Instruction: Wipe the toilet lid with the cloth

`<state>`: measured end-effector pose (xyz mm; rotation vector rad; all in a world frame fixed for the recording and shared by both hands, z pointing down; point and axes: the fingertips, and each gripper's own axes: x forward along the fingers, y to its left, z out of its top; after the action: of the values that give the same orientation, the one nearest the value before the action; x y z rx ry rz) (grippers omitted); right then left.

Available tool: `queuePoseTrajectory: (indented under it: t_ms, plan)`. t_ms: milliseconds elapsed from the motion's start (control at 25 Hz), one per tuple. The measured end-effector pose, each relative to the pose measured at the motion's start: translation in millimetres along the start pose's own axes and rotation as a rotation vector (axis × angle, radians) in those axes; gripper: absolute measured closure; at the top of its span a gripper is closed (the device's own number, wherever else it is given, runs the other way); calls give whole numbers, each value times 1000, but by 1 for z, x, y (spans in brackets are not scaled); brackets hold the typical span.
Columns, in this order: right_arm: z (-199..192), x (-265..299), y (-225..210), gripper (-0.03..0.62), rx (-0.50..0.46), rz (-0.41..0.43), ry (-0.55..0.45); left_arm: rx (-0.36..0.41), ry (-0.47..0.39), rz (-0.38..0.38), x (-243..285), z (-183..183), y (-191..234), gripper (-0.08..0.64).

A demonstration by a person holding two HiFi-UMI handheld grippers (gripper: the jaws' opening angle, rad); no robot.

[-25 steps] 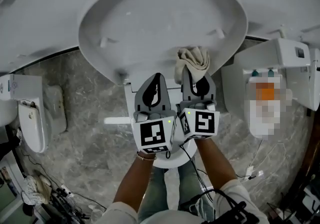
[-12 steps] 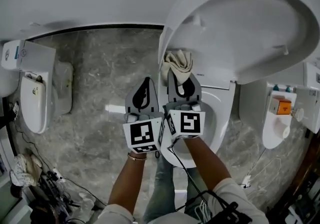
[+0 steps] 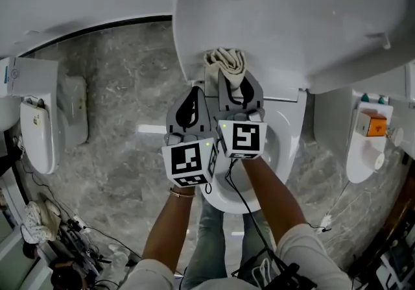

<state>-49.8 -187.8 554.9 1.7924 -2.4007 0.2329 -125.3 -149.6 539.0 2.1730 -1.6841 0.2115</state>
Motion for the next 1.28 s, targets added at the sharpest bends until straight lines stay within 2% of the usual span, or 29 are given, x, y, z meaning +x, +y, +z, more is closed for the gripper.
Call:
queuePoseTrajectory:
  t_ms: [240,600,800,1040,1200,1280]
  plan:
    - [-12,-30,-90,491,6,-92,7,40,23,-88,35,-14,-82,548]
    - [-16,-80,-213,491,20,-281,-1,40,45,-197,67,-29,-190,549]
    - [-15,-85,-218,491,17,-268,-6,24,41,-206,74,-29,-205,548]
    - [-14,-85,-214,491,40,-259,0,63,34,-204,69,-25,-204,549]
    - [11,-101,-190,491,56,-199,-9,75,13,-204,42,0,-195,548]
    - [27,-118,-176,491,74,-170,19,69,-2,-191,19,22,-185,548]
